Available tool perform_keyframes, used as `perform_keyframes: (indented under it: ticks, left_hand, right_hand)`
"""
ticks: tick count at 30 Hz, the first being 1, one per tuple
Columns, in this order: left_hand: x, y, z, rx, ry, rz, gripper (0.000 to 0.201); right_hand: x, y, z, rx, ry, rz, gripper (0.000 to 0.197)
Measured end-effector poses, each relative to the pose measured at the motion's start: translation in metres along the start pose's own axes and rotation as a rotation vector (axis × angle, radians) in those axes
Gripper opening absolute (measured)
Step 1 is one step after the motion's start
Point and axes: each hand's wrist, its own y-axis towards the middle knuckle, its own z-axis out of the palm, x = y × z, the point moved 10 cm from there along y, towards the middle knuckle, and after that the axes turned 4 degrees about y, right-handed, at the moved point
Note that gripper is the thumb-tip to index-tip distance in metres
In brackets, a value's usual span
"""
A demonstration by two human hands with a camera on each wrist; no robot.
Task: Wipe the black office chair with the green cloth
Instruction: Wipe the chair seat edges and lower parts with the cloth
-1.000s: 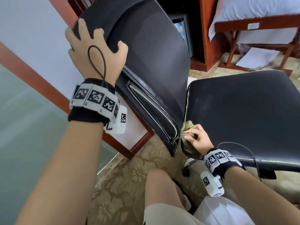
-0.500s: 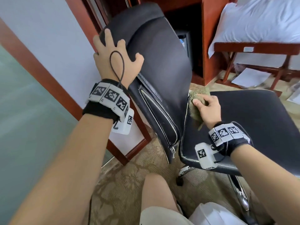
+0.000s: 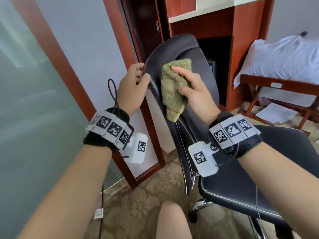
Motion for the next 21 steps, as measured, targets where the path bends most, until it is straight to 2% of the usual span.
perform_keyframes:
  ticks: [4,8,12,15,17,19,21]
  left_hand:
    - [0.011,0.001,-0.006,0.023,-0.239,-0.105,0.027]
    - [0.002,0.004,-0.008,0.062,-0.278,-0.087,0.015]
    - [-0.012,0.012,-0.010,0.011,-0.197,-0.002,0.042]
    - [-0.018,0.017,-0.025,-0.098,-0.232,0.033,0.052]
    - [-0.015,0.023,-0.028,-0.120,-0.228,0.018,0.044]
    - [-0.008,0.026,-0.028,-0.163,-0.197,-0.028,0.026]
    - [-0.012,0.020,-0.040,-0.312,-0.085,-0.004,0.009]
  right_hand:
    - [0.021,0.006,0.019,-0.005,-0.108,-0.144,0.051]
    - [0.023,0.022,0.024,0.007,-0.116,-0.148,0.070]
    - [0.028,0.023,0.027,0.106,0.083,-0.147,0.085]
    - [0.027,0.029,0.029,0.111,0.027,-0.129,0.085]
    - [0.023,0.034,0.031,0.119,-0.029,-0.105,0.082]
    - [0.016,0.041,0.030,0.113,-0.013,-0.042,0.077]
    - [0.016,0.045,0.025,0.073,0.017,-0.009,0.070]
